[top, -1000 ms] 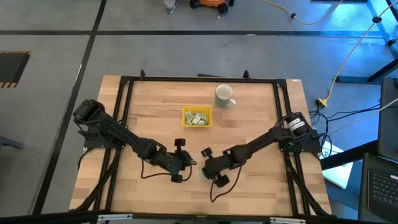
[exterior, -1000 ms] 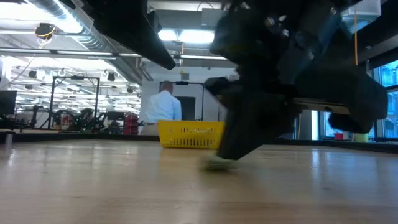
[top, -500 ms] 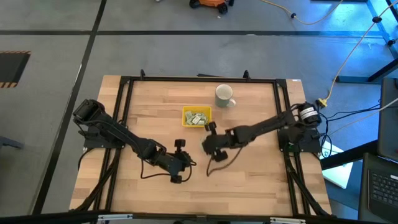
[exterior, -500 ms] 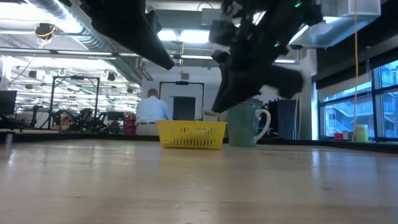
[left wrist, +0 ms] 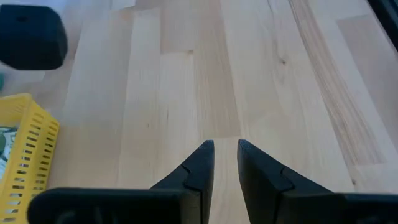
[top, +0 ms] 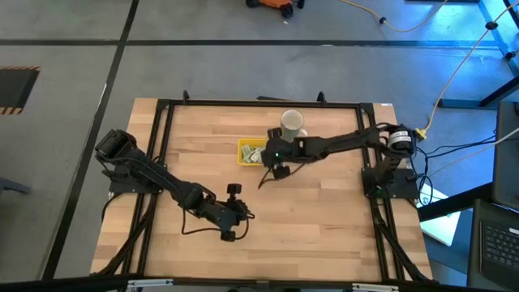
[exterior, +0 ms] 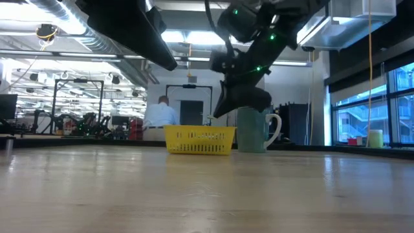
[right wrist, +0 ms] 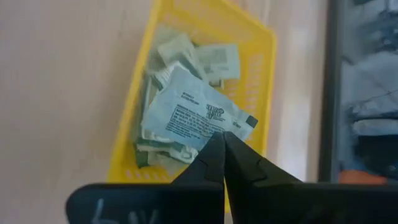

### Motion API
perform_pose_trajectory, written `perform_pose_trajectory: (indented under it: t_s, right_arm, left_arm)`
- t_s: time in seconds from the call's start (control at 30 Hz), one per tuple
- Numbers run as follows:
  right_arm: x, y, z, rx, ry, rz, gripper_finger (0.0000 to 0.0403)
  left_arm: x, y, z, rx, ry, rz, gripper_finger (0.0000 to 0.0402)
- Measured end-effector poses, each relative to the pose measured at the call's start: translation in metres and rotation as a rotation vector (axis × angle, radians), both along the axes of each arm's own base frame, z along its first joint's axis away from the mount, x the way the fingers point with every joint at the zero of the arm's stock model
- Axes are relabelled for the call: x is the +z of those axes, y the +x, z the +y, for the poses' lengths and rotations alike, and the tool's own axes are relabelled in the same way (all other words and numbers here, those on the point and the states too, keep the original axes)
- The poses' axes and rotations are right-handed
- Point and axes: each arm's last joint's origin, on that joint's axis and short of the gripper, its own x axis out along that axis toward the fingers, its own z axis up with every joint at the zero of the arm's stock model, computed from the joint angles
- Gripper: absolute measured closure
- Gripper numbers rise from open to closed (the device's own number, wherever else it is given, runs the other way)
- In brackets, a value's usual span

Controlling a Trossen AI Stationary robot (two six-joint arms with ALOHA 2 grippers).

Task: Pick and place Stevia / Truvia into bins
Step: Put the stevia tea packet into the yellow bin, then return to Home Position

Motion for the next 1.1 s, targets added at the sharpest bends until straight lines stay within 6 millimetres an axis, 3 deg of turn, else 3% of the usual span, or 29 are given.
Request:
perform_pose_trajectory:
  t_s: [0.17, 0.33, 0.67, 0.87, 1.1]
  right_arm:
    - [-0.007, -0.002, -0.02, 0.011, 0.101, 0.008, 0.0402]
    - [-0.01, -0.002, -0.022, 0.008, 0.126, 0.014, 0.0393]
    - [-0.007, -0.003, -0.022, -0.038, 0.153, -0.01, 0.0322]
    - [0.026, -0.018, -0.003, -0.024, 0.24, -0.055, 0.0303]
    - [0.067, -0.057, 0.022, -0.005, 0.439, -0.012, 0.0302]
  left_arm:
    - [0.0, 0.0, 0.0, 0.0, 0.0, 0.0, 0.0336]
    - [0.0, 0.0, 0.0, 0.001, 0.0, -0.002, 0.0336]
    - [0.0, 0.0, 0.001, 0.018, 0.019, -0.013, 0.0336]
    - [0.009, 0.0, 0.007, 0.014, 0.136, -0.051, 0.0336]
    - [0.034, -0.002, 0.031, 0.023, 0.128, -0.101, 0.0336]
